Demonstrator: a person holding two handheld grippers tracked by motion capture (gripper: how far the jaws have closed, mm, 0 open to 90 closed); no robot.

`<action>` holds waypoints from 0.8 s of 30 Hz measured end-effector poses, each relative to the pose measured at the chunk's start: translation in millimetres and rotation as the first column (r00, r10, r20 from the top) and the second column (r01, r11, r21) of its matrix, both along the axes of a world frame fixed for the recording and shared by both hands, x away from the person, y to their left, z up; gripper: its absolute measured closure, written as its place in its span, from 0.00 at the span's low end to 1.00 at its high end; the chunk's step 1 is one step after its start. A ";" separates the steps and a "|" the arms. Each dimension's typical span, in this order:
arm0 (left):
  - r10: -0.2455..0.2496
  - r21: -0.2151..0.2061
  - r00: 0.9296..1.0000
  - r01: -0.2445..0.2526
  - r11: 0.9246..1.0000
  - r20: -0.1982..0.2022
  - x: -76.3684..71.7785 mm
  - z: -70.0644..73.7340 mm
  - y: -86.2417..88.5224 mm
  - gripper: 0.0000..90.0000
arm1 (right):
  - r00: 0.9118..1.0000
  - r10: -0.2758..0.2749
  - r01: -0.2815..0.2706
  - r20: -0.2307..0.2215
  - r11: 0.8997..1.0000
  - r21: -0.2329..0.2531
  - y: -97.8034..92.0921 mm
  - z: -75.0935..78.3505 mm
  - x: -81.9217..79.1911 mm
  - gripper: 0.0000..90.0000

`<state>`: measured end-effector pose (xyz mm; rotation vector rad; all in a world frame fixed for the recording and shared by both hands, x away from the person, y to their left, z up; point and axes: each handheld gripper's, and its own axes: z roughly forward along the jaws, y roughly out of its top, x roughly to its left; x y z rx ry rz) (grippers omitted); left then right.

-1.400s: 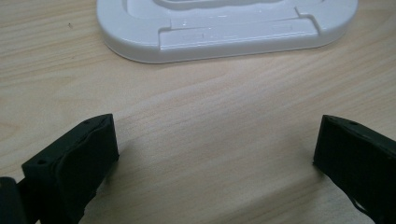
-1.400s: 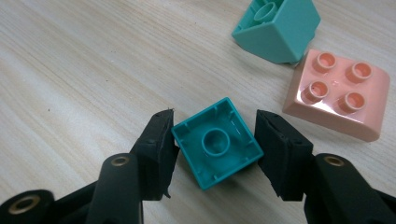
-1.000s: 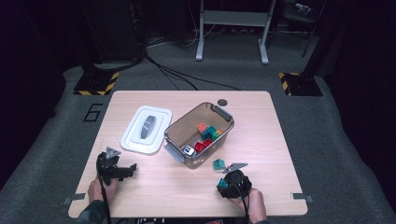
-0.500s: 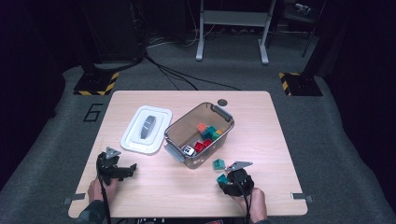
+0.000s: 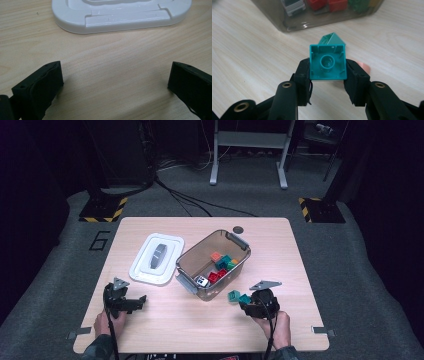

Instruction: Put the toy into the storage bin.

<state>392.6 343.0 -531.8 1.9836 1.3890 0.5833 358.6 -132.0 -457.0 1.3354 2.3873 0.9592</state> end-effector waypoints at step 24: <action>0.005 -0.003 1.000 -0.005 1.000 0.001 0.1 0.0 -0.4 0.00 | 0.996 -0.029 0.027 0.083 0.999 0.030 -16.1 60.7 40.0 0.66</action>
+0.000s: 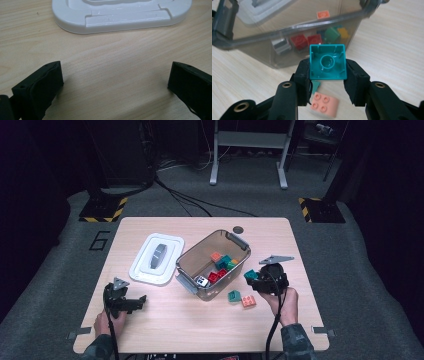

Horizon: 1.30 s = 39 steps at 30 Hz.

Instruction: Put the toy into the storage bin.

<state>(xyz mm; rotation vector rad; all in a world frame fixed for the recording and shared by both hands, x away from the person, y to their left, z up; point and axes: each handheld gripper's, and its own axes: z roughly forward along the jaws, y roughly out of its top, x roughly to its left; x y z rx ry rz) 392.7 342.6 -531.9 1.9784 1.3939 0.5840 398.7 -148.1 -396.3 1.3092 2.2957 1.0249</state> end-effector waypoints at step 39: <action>0.000 -0.003 1.000 0.000 1.000 0.000 0.1 -0.2 -0.1 0.00 | 0.982 0.159 -0.166 -0.101 0.984 -0.064 79.4 17.4 46.3 0.63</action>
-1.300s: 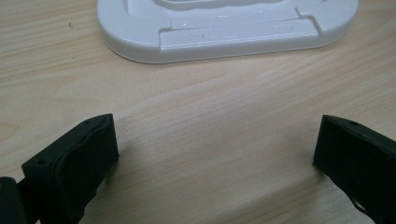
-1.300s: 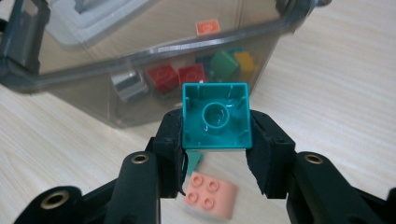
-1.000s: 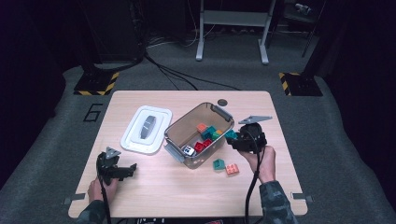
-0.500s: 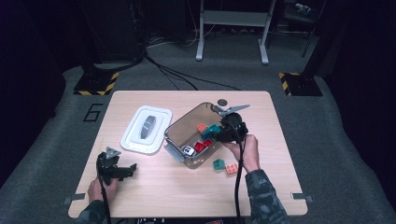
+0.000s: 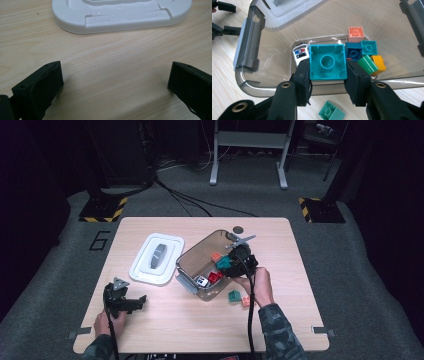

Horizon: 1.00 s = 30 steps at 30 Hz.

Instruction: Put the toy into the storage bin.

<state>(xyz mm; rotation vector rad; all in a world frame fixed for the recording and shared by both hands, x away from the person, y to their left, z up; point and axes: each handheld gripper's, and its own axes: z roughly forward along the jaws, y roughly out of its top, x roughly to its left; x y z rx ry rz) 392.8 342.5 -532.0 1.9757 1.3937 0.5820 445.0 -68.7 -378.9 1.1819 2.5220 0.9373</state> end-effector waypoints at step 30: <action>0.001 0.003 1.000 -0.001 1.000 0.000 0.0 0.1 0.0 0.00 | 0.948 -0.316 0.316 -0.036 0.949 -0.017 -69.1 -84.7 -46.1 0.18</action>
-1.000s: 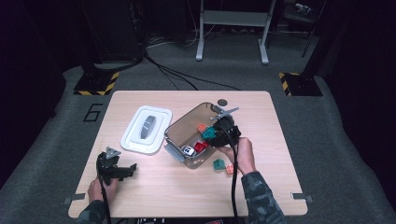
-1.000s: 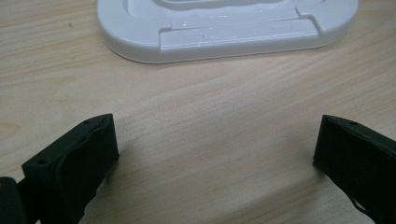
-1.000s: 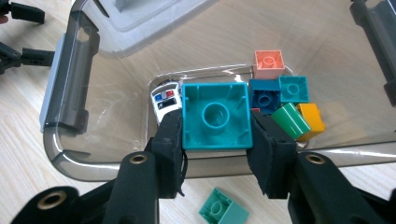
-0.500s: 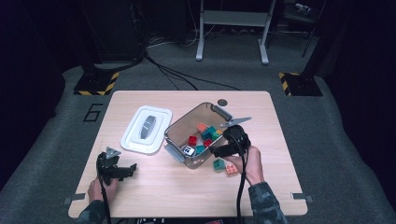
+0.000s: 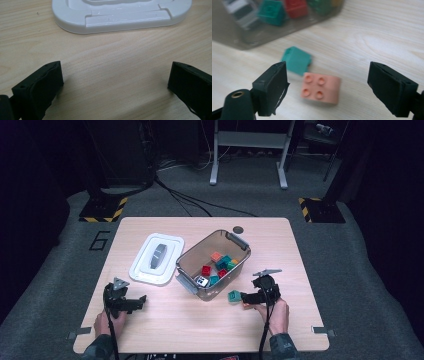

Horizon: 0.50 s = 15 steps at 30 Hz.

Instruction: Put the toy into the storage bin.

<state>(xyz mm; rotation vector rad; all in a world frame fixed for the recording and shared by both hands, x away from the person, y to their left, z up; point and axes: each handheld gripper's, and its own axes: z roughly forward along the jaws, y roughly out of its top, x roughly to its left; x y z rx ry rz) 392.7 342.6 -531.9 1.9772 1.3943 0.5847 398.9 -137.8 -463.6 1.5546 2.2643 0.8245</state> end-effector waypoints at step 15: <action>-0.001 -0.002 1.000 0.001 1.000 -0.002 0.0 0.0 0.0 0.00 | 0.999 -0.047 0.044 -0.022 0.989 -0.140 11.8 -25.4 12.7 0.19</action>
